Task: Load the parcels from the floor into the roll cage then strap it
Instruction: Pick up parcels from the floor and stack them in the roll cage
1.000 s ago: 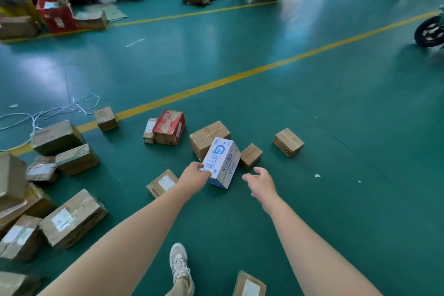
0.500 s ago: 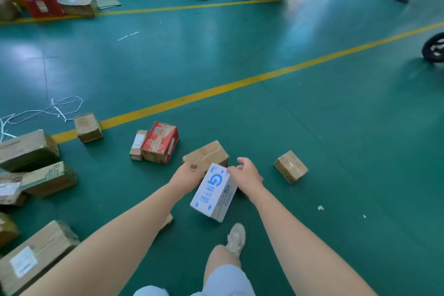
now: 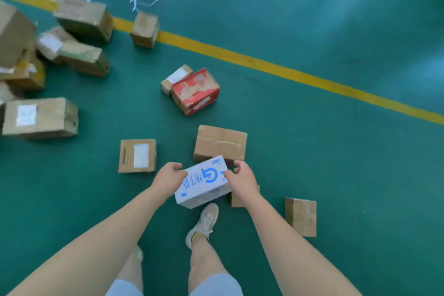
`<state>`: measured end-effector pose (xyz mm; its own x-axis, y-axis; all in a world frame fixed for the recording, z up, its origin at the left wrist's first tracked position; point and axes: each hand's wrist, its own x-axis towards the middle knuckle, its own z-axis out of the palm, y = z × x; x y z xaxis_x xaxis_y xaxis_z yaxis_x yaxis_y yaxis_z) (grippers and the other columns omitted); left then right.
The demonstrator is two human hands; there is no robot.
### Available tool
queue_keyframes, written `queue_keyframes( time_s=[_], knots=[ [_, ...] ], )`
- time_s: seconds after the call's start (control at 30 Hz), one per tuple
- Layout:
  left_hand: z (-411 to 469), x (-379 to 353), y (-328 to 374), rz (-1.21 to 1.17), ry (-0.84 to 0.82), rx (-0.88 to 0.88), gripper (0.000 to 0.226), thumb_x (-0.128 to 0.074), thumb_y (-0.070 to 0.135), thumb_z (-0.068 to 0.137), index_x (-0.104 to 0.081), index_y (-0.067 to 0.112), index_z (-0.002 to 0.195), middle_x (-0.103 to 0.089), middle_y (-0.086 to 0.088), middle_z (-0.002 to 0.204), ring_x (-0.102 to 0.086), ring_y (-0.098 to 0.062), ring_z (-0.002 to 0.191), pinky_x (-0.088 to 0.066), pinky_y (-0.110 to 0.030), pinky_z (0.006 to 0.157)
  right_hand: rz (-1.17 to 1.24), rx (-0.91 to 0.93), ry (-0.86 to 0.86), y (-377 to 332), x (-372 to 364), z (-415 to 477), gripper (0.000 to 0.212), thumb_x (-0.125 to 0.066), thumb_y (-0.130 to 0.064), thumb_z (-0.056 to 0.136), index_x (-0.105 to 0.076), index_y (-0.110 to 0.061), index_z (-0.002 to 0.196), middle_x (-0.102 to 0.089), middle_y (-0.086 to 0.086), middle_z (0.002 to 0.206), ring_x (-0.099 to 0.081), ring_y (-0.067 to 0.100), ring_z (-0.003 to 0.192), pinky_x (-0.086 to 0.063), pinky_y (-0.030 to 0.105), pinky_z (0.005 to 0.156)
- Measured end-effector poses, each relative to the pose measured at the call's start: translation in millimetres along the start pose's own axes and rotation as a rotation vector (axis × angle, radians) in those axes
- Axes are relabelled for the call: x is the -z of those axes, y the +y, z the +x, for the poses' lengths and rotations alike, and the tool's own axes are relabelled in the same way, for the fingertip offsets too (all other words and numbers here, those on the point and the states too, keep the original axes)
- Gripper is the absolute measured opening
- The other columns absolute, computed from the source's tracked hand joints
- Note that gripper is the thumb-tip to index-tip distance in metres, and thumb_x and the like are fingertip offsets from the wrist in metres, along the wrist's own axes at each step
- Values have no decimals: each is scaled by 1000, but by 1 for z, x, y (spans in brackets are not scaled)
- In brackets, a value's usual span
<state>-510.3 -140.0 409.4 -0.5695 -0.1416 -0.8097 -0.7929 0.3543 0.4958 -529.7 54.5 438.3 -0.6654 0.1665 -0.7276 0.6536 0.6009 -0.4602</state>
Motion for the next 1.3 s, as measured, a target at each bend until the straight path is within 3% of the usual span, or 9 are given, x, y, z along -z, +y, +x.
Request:
queue_keyframes(
  time_s=[0.1,0.23,0.37,0.43,0.67,0.83,0.9,1.13,1.3],
  knots=[
    [35,-22,-30,-67,33,110,46,-55,20,95,-48,10,140,-57,-4,128,-53,-19,105,-39,-28,89,-85,-12,-58,17,-13,54,52,-55,-23,97,-40,-16,147,-49,4,141,-50,15,109,-37,26,83],
    [93,-44,-66,-140,64,220,46,-54,19,96,-47,10,141,-52,-7,139,-52,-23,121,-39,-28,92,-197,-11,-113,41,-41,126,54,-56,-24,97,-40,-17,148,-48,5,143,-53,21,123,-37,26,86],
    [162,-67,-109,-157,69,288,48,-52,21,97,-45,11,143,-52,-6,139,-52,-19,107,-43,-31,90,-290,9,-140,76,-78,200,53,-55,-27,95,-42,-20,146,-49,4,144,-55,24,122,-46,32,79],
    [190,-76,-126,-144,63,303,48,-51,21,98,-43,11,144,-53,-5,136,-48,-16,101,-38,-28,85,-338,26,-145,87,-92,226,55,-55,-26,95,-41,-19,147,-44,5,149,-52,24,127,-48,38,95],
    [287,-120,-201,-75,58,369,39,-50,22,97,-48,11,134,-53,10,86,-53,-16,83,-41,-31,73,-473,49,-41,144,-146,318,63,-57,-28,89,-37,-20,148,-38,6,147,-43,31,131,-45,52,102],
    [328,-151,-229,-187,103,433,48,-47,32,99,-36,10,141,-57,-1,116,-58,-22,92,-44,-35,75,-476,-6,34,172,-161,358,82,-55,-39,92,-10,-21,158,-35,6,155,-48,33,131,-40,54,107],
    [336,-159,-232,-231,138,470,61,-42,40,101,-22,9,150,-52,-4,125,-53,-21,94,-41,-34,78,-446,-35,30,180,-166,364,78,-52,-46,90,-17,-22,155,-44,6,147,-56,32,120,-49,53,97],
    [328,-162,-243,-461,125,598,62,-48,53,93,-36,12,139,-62,-4,116,-66,-25,94,-51,-34,68,-354,-105,0,179,-175,342,63,-58,-43,87,-32,-21,140,-53,5,128,-62,28,104,-54,50,90],
    [286,-134,-247,-460,184,678,82,-44,68,79,-32,14,140,-55,-9,127,-61,-33,105,-52,-46,89,-256,-254,-73,165,-185,304,62,-61,-48,85,-35,-13,130,-53,8,128,-61,31,103,-54,50,88]
  ],
)
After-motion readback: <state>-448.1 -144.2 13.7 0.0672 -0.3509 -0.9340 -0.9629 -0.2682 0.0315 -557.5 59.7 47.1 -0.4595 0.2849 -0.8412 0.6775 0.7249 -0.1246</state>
